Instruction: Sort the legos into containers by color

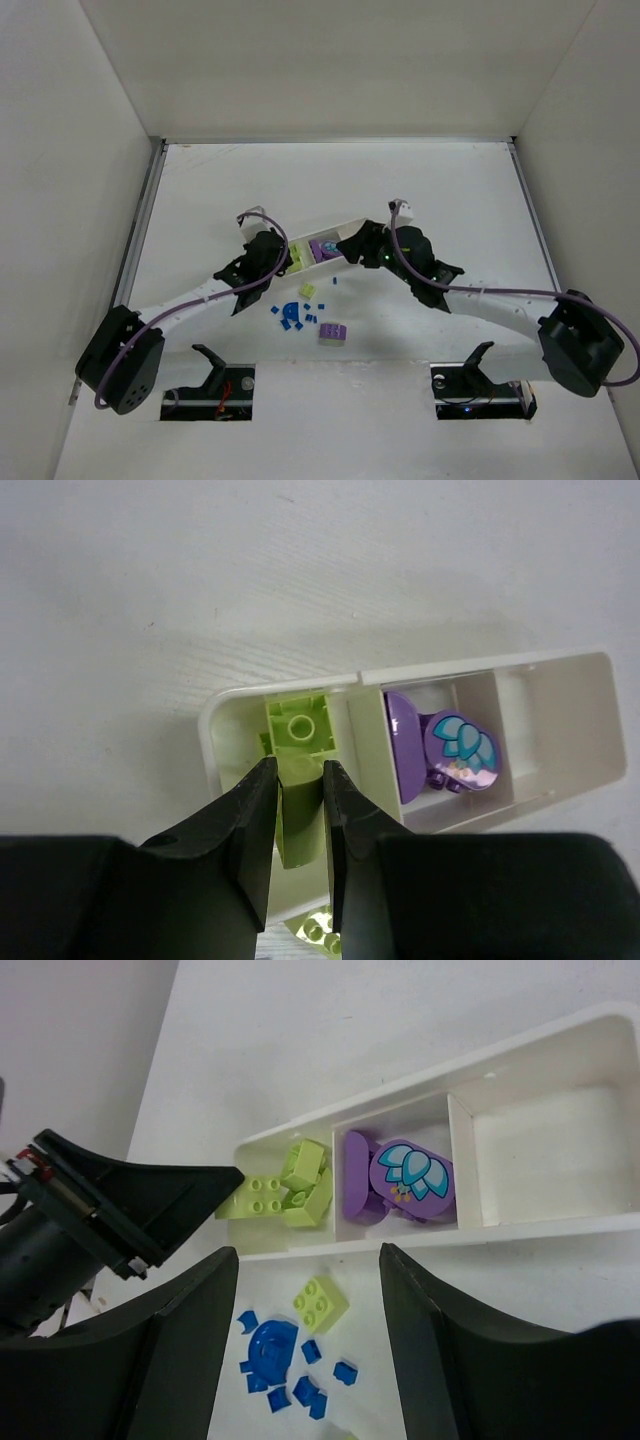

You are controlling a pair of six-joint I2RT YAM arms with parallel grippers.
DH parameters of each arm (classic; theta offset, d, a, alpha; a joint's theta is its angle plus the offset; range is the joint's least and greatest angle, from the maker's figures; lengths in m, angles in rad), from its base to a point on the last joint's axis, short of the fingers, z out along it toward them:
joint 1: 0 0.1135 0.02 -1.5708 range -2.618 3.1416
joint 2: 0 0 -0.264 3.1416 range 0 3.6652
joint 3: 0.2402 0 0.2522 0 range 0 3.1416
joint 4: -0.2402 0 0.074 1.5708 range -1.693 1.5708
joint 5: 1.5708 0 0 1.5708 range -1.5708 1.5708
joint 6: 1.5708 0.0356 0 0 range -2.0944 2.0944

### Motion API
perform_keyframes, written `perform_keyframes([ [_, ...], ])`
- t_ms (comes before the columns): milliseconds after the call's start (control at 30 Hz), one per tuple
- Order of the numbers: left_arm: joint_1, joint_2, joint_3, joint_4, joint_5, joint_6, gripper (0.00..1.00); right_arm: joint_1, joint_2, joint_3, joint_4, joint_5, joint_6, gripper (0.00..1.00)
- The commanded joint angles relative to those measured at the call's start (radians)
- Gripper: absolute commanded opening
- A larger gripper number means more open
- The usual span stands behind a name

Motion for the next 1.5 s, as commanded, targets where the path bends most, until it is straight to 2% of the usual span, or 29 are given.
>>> perform_keyframes([
  [0,-0.005,0.010,0.049,-0.045,-0.058,0.018,0.10,0.010,-0.051,-0.018,0.028,0.023,-0.029,0.63],
  [100,-0.005,0.018,0.054,-0.048,-0.060,0.018,0.17,0.026,-0.079,-0.024,-0.010,0.027,-0.056,0.58],
  [167,-0.002,0.019,0.056,-0.048,-0.070,0.018,0.24,0.046,-0.088,-0.023,-0.047,0.031,-0.078,0.51],
  [267,-0.002,0.007,0.052,-0.048,-0.081,0.018,0.29,0.095,-0.074,-0.005,-0.105,0.039,-0.137,0.41],
  [367,0.001,-0.007,0.051,-0.047,-0.081,0.019,0.34,0.151,-0.015,0.035,-0.148,0.031,-0.197,0.37],
  [567,0.002,-0.083,0.033,-0.044,-0.081,0.019,0.40,0.243,0.178,0.164,-0.172,0.022,-0.295,0.45],
  [700,-0.005,-0.188,0.010,-0.050,-0.074,0.024,0.40,0.254,0.289,0.256,-0.202,0.030,-0.330,0.56],
  [967,0.007,-0.369,-0.041,-0.109,-0.063,0.026,0.41,0.277,0.435,0.370,-0.309,0.033,-0.332,0.65],
  [1300,0.094,-0.470,-0.101,-0.122,0.034,0.012,0.41,0.305,0.522,0.460,-0.410,0.088,-0.330,0.69],
  [1467,0.126,-0.479,-0.106,-0.111,0.075,0.009,0.41,0.326,0.564,0.499,-0.458,0.152,-0.327,0.64],
])
